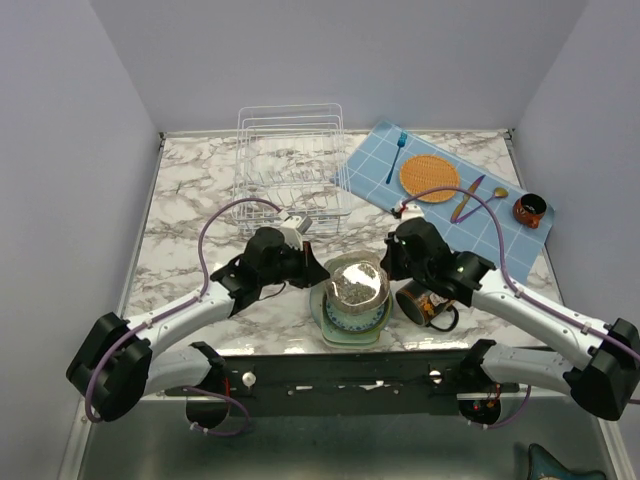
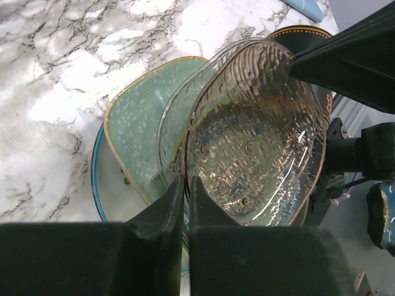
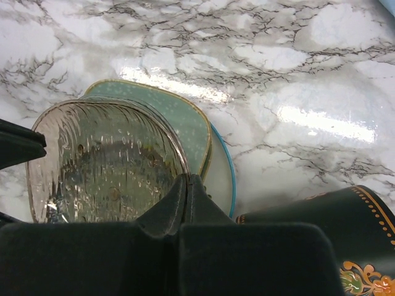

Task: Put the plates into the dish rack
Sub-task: Pick up the plate from the corner of the board.

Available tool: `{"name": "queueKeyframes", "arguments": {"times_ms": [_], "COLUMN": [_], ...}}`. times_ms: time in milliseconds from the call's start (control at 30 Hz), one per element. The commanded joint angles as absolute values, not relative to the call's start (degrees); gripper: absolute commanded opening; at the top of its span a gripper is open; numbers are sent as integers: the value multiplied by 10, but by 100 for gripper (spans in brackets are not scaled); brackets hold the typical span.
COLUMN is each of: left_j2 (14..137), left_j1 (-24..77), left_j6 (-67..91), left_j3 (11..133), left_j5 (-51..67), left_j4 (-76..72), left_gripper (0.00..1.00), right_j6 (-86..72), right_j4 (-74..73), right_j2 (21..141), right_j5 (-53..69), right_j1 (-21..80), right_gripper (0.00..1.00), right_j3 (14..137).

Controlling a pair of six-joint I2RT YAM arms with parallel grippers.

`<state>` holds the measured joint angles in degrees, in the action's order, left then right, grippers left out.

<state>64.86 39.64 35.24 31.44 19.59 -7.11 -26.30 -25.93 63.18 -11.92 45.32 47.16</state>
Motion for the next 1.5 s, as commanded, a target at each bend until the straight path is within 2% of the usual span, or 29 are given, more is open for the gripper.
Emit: {"name": "queueKeyframes", "arguments": {"times_ms": [0, 67, 533, 667, 767, 900, 1067, 1167, 1200, 1300, 1467], "left_j2": [654, 652, 658, 655, 654, 657, 656, 664, 667, 670, 667], "left_j1": [417, 417, 420, 421, 421, 422, 423, 424, 424, 423, 423], "left_j6": [343, 341, 335, 337, 338, 333, 332, 326, 325, 325, 330], "left_j3": [345, 344, 349, 354, 360, 377, 388, 395, 398, 404, 426], "left_j5": [221, 214, 203, 201, 196, 200, 196, 200, 200, 203, 205], "left_j4": [-70, -67, -60, -55, -49, -33, -25, -18, -16, -12, -1], "left_gripper": [4, 0, 0, 0, 0, 0, 0, 0, 0, 0, 0], "right_j6": [-260, -261, -270, -270, -270, -270, -268, -273, -277, -285, -301], "right_j4": [-226, -225, -217, -215, -215, -210, -216, -222, -225, -231, -230], "right_j2": [610, 613, 640, 650, 656, 658, 669, 667, 664, 650, 603], "right_j5": [-118, -117, -91, -84, -83, -84, -91, -103, -105, -124, -183], "right_j1": [458, 457, 457, 457, 457, 457, 457, 457, 457, 457, 457], "right_gripper": [1, 1, 1, 7, 18, 40, 51, 62, 78, 94, 100], "right_j3": [460, 459, 461, 458, 461, 458, 459, 460, 461, 461, 454]}}
